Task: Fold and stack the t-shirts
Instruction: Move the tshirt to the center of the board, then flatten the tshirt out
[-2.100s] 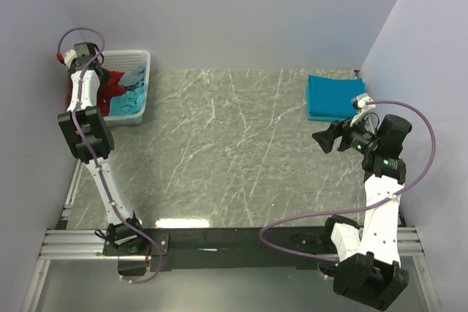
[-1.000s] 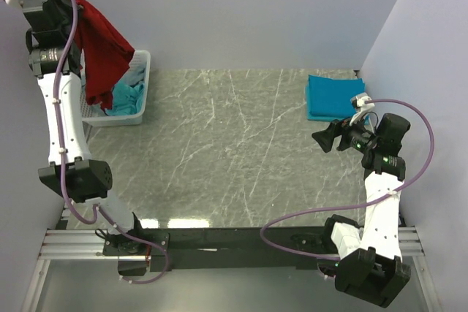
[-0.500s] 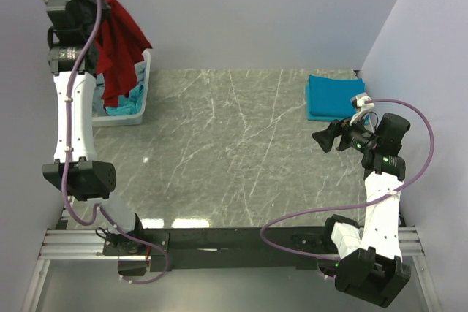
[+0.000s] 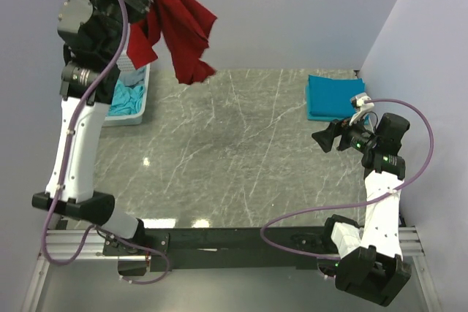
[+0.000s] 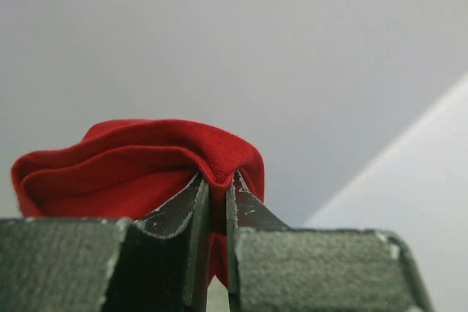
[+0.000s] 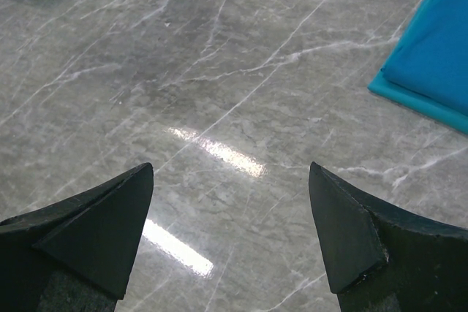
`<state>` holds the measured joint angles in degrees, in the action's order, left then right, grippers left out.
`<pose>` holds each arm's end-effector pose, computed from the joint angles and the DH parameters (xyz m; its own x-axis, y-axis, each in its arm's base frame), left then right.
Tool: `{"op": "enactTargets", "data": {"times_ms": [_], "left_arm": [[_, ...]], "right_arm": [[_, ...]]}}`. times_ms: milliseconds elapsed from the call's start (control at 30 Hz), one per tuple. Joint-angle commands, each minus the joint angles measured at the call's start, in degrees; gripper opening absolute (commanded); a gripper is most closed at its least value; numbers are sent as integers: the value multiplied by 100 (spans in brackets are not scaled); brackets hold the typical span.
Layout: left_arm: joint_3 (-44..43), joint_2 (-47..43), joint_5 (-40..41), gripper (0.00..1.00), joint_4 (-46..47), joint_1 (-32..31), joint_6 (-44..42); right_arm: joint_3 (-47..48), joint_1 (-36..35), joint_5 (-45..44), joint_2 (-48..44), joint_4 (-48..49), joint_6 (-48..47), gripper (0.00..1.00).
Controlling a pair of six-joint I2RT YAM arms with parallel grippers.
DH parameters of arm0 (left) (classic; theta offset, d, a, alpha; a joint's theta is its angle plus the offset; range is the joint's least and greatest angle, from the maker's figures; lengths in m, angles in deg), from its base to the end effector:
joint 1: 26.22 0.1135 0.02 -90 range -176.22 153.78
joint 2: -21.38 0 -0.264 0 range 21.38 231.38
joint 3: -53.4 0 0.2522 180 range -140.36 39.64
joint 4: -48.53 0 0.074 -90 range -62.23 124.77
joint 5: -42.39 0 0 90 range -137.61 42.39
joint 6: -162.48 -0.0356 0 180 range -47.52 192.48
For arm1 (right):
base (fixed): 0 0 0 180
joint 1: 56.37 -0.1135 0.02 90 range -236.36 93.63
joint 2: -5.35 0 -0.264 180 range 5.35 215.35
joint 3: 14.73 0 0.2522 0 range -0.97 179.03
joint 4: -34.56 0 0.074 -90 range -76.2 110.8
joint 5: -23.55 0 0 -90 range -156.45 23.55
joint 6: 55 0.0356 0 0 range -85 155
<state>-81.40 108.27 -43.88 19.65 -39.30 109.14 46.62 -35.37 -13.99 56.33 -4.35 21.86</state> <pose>0.2716 -0.0607 0.6000 0.1557 -0.6478 -0.7457 0.3227 0.7468 -0.5815 0.1837 -0.0403 0.3183 -0.3362 -0.0193 -0.9416 -0.5220 0.8360 0.1692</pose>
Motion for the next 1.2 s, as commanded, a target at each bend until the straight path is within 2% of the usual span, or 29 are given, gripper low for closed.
{"op": "enactTargets", "data": {"times_ms": [0, 67, 100, 167, 233, 267, 300, 333, 367, 400, 467, 600, 633, 733, 767, 833, 900, 1000, 1067, 1167], "left_arm": [[874, -523, -328, 0, 683, -465, -107], [1553, -934, -485, 0, 921, -642, -20], [2305, -1059, -591, 0, 1227, -669, 138], [3003, -1331, -811, 0, 1379, -722, 279], [4180, -1464, -1163, 0, 1798, -722, 446], [4619, -1543, -1259, 5, 1993, -713, 508], [5503, -1544, -1417, 17, 2169, -713, 604], [5886, -1500, -1436, 31, 2318, -705, 596], [6150, -1291, -1384, 62, 2285, -661, 561], [6362, -1132, -1270, 73, 2102, -591, 526], [6286, -772, -1217, 84, 1533, -328, 202], [5646, -928, -839, 86, 573, -265, -1078], [5530, -955, -891, 85, 362, -265, -1274], [5625, -1156, -1495, 85, -105, -291, -1934], [5756, -1209, -2020, 84, -141, -370, -2039], [6213, -1297, -2480, 83, -220, -528, -2338], [6643, -1403, -2631, 81, -290, -932, -2488], [6978, -1430, -2255, 71, -343, -1494, -2200], [7093, -1360, -2070, 67, -291, -1950, -1989], [7207, -1236, -1482, 65, -115, -2608, -1549]], "right_arm": [[189, -25, -79, 35, 36, -83, 93], [189, -25, -96, 52, 54, -91, 93], [189, -25, -105, 78, 54, -92, 93], [189, -34, -140, 105, 45, -109, 93], [189, -34, -193, 149, 28, -135, 93], [198, -34, -202, 166, 27, -144, 93], [198, -43, -237, 201, 27, -162, 93], [206, -60, -246, 219, 1, -179, 93], [206, -78, -237, 237, -25, -214, 93], [215, -104, -228, 280, -51, -267, 93], [207, -218, -254, 316, -140, -451, 93], [171, -621, -325, 561, -271, -846, 93], [171, -919, -334, 623, -393, -1161, 93], [75, -1509, -421, 922, -578, -1979, 93], [31, -1893, -430, 983, -597, -2164, 92], [-57, -2282, -535, 1159, -588, -2594, 91], [-57, -2731, -746, 1352, -509, -2632, 91], [214, -3021, -922, 1746, -307, -2212, 87], [601, -3066, -888, 2124, -412, -2026, 83], [909, -3084, -852, 2538, -491, -1744, 81]]}}
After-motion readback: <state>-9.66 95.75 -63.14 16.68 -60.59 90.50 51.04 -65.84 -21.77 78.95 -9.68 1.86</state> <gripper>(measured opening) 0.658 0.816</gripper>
